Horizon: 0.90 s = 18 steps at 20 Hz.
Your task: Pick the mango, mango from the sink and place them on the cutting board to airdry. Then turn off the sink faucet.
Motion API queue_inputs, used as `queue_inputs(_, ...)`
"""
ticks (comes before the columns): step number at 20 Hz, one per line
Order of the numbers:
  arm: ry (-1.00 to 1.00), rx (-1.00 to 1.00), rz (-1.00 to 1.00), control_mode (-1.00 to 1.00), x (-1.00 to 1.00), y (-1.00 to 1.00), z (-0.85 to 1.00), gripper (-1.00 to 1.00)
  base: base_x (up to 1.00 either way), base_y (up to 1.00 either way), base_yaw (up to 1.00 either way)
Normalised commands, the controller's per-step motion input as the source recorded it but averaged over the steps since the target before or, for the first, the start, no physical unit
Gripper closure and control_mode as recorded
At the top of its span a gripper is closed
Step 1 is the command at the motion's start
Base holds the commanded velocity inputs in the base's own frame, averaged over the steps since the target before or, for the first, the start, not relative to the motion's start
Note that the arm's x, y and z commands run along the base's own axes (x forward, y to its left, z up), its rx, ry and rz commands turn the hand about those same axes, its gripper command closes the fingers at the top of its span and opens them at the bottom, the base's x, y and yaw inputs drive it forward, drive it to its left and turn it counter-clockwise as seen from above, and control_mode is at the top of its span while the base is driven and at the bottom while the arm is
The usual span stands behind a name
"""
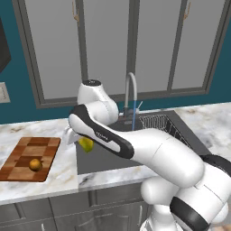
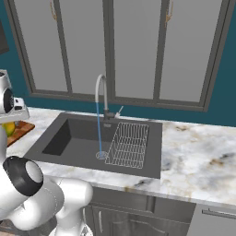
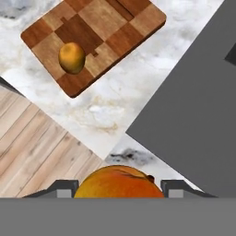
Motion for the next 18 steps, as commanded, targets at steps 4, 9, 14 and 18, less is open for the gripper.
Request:
queue_inputs(4,-0.02,0.00,0.02,-1.00,0.03,0.42,-0.01,1.00,0.00,0.00,0.00)
queue_inputs(9,-0.12,0.01,0.01,-1.00,0.05,0.32,0.00,1.00,0.00,0.00,0.00)
queue_inputs(14,-0.15,0.10,0.00,-1.00,0.19,0.13,0.00,1.00,0.00,0.00,0.00)
queue_inputs(18,-0.04,0.20,0.00,-1.00,0.42,0.08,0.00,1.00,0.00,0.00,0.00)
